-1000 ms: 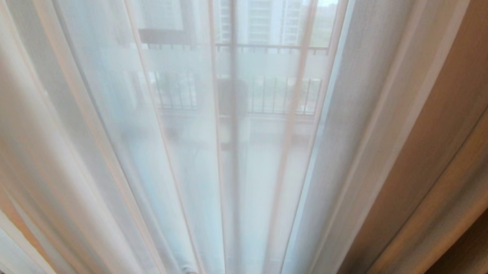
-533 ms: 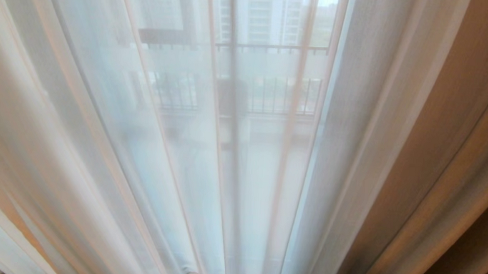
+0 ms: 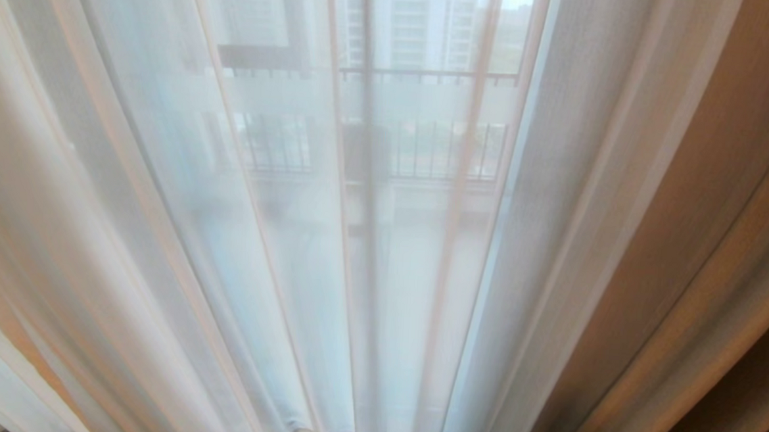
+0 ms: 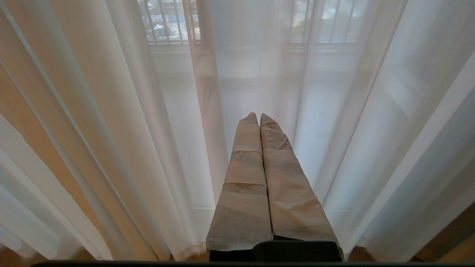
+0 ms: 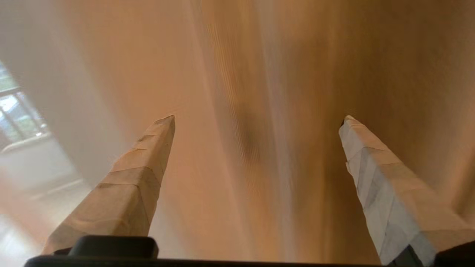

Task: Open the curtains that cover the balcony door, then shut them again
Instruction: Close the outer curtains on both sides

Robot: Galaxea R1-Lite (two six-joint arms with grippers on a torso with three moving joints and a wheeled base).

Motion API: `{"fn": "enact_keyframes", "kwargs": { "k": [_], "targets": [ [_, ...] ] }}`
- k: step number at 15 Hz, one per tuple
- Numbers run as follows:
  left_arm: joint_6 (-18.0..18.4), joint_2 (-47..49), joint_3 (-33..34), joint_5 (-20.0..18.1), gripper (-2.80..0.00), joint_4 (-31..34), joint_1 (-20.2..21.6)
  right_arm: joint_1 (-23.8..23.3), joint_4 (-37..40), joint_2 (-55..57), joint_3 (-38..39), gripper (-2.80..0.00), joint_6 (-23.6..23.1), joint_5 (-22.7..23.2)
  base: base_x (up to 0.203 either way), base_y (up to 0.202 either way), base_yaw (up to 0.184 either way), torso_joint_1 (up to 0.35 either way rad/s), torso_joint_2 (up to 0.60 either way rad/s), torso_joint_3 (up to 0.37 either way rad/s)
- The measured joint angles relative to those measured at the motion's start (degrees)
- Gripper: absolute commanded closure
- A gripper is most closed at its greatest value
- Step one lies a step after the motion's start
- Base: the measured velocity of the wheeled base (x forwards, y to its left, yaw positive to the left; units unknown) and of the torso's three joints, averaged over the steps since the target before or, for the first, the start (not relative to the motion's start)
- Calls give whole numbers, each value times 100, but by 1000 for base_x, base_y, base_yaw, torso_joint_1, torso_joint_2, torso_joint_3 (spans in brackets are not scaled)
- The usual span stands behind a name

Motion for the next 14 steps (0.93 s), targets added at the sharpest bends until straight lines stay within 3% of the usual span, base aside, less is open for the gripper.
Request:
{"fn": "enact_keyframes", "kwargs": {
  "k": [3,7,12,14],
  "targets": [
    [0,0,0,-2,0,0,0,-305,-13,532,-511,-280,-269,-9,0,0,0,0,0,0],
    [1,0,0,0,0,0,1,-754,9,723,-648,-280,-415,-4,0,0,0,0,0,0],
    [1,0,0,0,0,0,1,-866,-2,721,-822,-280,-546,31,0,0,0,0,0,0],
    [0,0,0,0,0,-2,0,-858,-9,834,-978,-280,-481,343,0,0,0,0,0,0]
  ]
}}
